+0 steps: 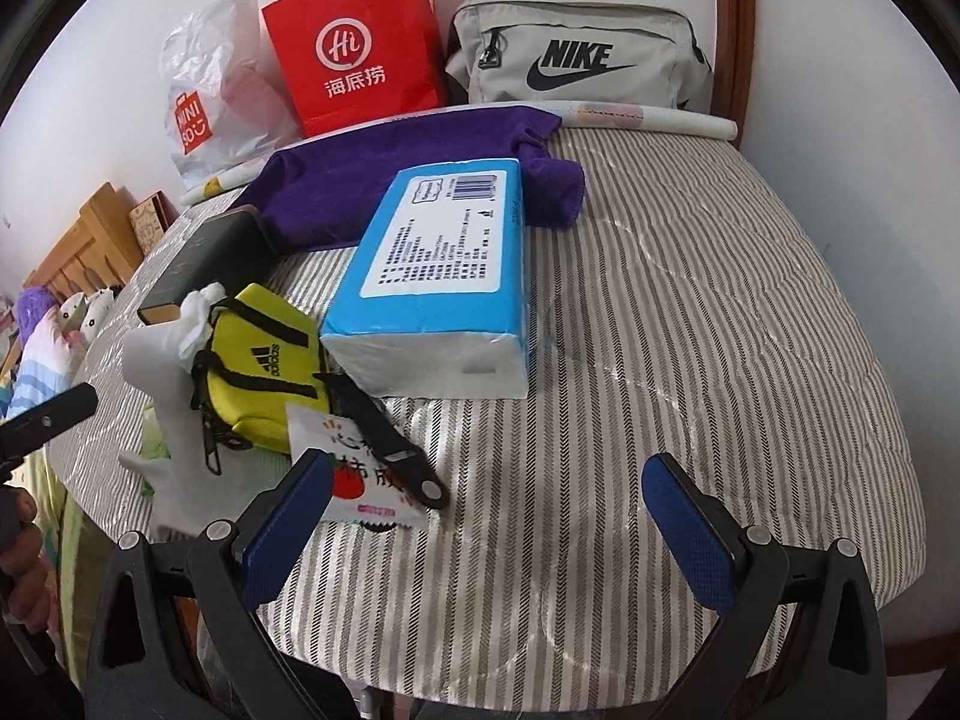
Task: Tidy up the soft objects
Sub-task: 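Move the left tool down toward the white foam block in the pile, then close the left tool on the white foam block while the right tool approaches the black strap, then close the right tool on the black watch strap while the left tool holds the foam block, then carry the foam block onto the purple towel and release while the right tool drops the strap there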
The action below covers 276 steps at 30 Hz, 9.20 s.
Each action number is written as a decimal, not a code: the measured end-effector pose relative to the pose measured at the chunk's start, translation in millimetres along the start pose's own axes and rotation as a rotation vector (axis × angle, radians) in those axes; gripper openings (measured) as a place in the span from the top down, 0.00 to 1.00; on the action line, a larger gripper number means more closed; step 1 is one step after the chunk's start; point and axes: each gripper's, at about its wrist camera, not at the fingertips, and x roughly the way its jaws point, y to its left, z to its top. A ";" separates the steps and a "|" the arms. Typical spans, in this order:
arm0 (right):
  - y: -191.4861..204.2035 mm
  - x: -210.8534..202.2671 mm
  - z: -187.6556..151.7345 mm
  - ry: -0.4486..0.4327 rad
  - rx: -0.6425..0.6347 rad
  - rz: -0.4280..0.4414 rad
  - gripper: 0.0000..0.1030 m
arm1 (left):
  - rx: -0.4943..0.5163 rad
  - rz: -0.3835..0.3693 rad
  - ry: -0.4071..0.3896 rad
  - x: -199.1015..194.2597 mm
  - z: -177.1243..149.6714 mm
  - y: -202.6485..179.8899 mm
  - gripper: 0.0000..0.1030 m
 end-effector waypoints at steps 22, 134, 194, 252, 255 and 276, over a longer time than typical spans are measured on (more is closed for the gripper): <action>-16.5 16.2 -5.1 0.035 0.038 0.061 0.01 | 0.269 0.122 0.026 47.9 14.2 -62.4 0.08; 38.7 46.0 -5.8 0.063 -0.374 0.115 0.75 | -0.106 -0.075 -0.007 9.8 -22.1 87.9 0.51; 14.0 -31.4 74.2 -0.114 -0.197 0.136 0.80 | -0.018 -0.046 -0.111 -27.6 65.8 62.1 0.52; 5.9 204.8 270.5 0.138 -0.222 0.114 0.80 | -0.075 0.044 0.119 219.0 247.5 42.7 0.52; 4.3 217.9 272.0 0.165 -0.242 0.100 0.80 | -0.100 0.048 0.125 223.9 249.6 43.7 0.52; 6.0 213.4 269.1 0.164 -0.244 0.178 0.50 | -0.109 0.048 0.212 222.8 243.5 53.5 0.34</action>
